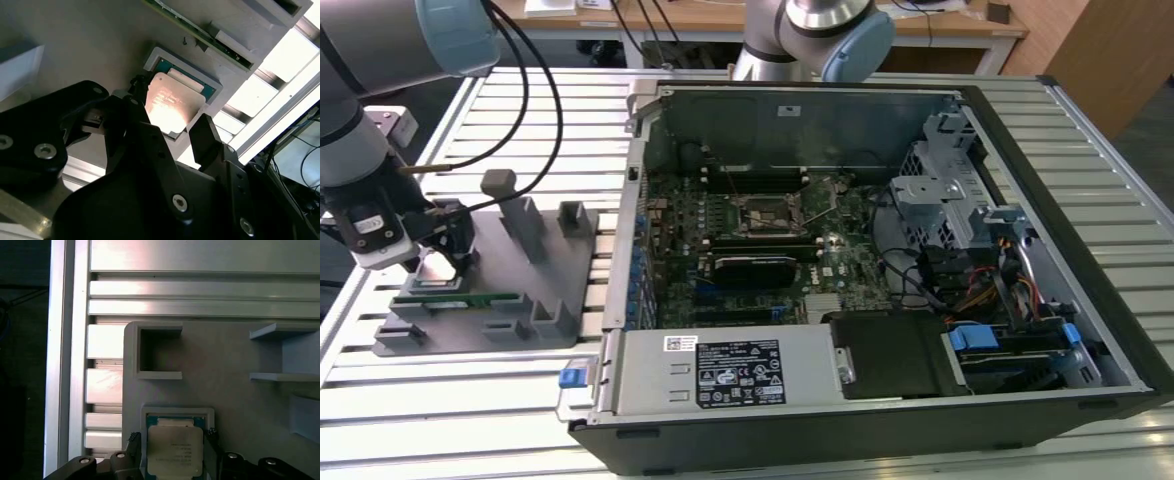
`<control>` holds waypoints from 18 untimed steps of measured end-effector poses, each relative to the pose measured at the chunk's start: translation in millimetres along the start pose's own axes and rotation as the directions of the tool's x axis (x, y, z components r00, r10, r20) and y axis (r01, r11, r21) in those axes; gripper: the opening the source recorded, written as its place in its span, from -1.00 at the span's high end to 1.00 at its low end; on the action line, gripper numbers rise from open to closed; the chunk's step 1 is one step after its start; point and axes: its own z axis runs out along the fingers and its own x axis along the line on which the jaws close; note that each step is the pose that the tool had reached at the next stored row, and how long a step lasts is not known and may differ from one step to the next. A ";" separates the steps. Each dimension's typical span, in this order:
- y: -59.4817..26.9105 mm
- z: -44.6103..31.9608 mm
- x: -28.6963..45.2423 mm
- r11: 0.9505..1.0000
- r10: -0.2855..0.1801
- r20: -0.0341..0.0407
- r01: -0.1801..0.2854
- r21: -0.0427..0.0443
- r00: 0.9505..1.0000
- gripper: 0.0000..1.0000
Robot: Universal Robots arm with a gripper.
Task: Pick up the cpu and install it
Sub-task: 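Pick up the cpu and move it towards the insertion slot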
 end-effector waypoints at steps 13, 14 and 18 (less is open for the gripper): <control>0.0 -1.5 2.0 1.000 -0.001 0.030 0.001 0.008 1.000 -0.18; 0.0 -1.4 2.7 1.000 -0.001 0.030 0.001 0.006 1.000 -0.06; 0.0 -1.4 4.2 1.000 -0.001 0.031 0.001 0.005 1.000 -0.06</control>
